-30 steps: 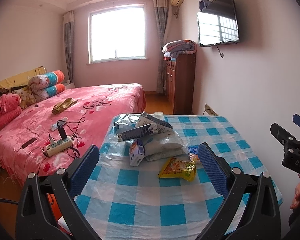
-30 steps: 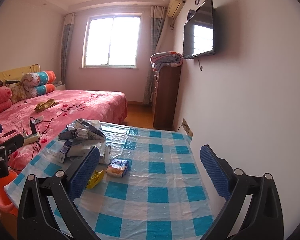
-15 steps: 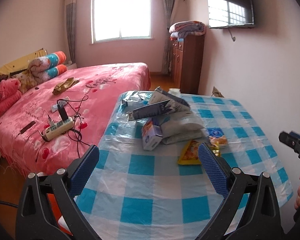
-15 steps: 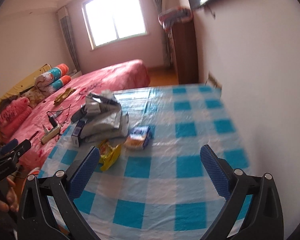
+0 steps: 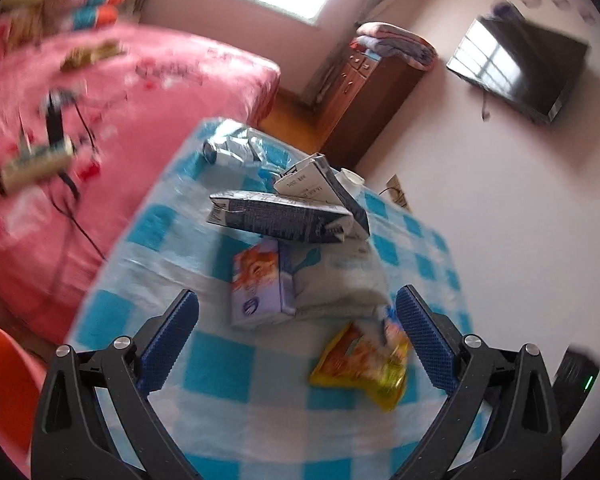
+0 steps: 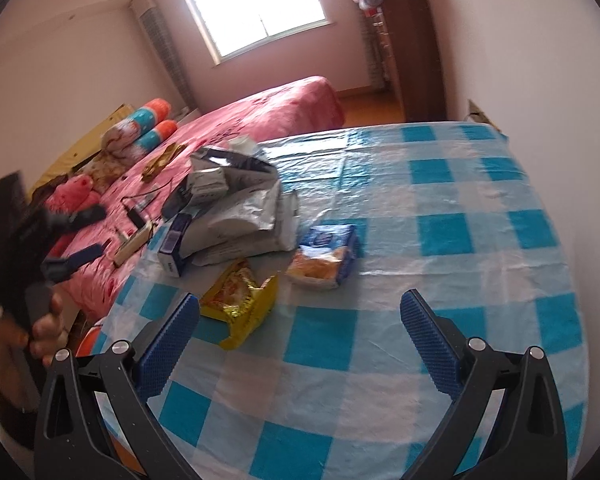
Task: Collect trash
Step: 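Grasp the crumpled white milk carton with the left gripper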
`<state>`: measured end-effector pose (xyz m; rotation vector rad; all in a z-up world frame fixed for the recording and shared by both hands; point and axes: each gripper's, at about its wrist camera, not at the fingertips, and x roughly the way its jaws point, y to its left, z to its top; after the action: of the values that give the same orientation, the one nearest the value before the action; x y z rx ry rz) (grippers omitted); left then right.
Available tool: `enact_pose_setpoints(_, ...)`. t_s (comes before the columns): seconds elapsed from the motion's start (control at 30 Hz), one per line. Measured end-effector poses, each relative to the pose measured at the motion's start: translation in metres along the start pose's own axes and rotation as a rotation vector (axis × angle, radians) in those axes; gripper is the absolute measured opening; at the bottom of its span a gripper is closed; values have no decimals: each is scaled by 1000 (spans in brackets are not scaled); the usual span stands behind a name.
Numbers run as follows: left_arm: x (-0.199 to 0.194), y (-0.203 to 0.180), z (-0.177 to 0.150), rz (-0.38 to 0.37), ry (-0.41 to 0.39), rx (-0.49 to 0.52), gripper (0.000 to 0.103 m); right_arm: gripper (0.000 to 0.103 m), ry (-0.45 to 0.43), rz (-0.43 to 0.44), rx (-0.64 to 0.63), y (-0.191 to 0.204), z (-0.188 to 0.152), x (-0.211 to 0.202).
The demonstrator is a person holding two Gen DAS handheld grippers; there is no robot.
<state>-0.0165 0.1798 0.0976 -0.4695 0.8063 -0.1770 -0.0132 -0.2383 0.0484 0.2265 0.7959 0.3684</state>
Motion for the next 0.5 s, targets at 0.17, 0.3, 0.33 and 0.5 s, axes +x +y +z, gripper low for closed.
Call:
enact_pose_setpoints(0.17, 47, 28, 21, -112, 58, -224, 99, 99, 28, 23, -67, 10, -3, 17)
enact_pose_setpoints(0.3, 73, 40, 32, -162, 67, -315, 99, 99, 51, 46, -101, 11, -5, 27)
enact_pose_setpoints(0.33, 82, 40, 35, -165, 72, -329, 99, 99, 54, 48, -107, 11, -5, 29)
enact_pose_setpoints(0.5, 107, 37, 48, -141, 81, -347, 99, 99, 64, 56, -112, 5, -1, 37)
